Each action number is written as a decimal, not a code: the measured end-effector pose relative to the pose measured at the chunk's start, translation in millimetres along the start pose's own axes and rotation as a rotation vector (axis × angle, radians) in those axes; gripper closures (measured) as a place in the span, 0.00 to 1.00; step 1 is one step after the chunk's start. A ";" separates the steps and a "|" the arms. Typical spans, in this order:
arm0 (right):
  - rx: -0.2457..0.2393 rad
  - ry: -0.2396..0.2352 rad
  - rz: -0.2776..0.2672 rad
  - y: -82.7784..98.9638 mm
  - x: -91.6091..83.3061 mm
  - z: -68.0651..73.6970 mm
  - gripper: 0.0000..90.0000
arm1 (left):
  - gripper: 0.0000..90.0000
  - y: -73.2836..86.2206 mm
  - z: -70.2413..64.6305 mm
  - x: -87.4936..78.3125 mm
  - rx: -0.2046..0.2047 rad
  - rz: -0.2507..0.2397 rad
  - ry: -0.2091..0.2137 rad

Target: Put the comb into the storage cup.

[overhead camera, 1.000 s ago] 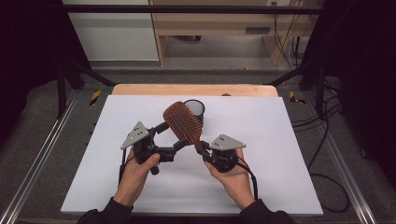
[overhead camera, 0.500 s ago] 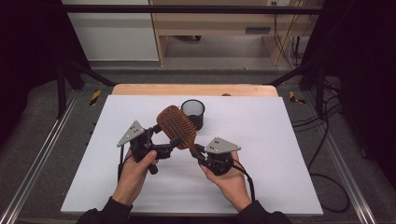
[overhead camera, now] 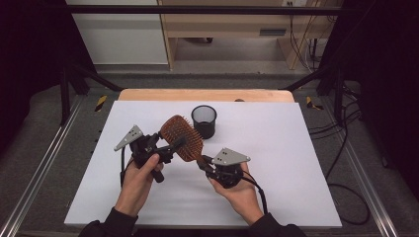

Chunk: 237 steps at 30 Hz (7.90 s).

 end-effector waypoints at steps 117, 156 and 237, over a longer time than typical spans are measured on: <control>0.106 -0.028 -0.060 4.0 -3.8 -12.5 0.67 | 0.58 -34.0 -41.9 37.3 -0.026 0.131 -0.069; 0.133 0.141 -0.101 50.5 -97.6 -87.1 0.11 | 0.57 -95.3 -55.1 58.0 0.073 0.066 -0.066; 0.212 0.226 -0.195 83.8 -125.6 -109.2 0.05 | 0.57 -142.7 19.2 126.5 0.159 -0.030 -0.236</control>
Point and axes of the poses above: each handheld gripper's, and its own axes: x roughly forward along the jaws, y roughly out of its underside, z roughly to its left, the point moved 2 cm from there along x, roughly forward along the jaws, and after that the axes turned 1 degree about z, right-handed, at the moved point
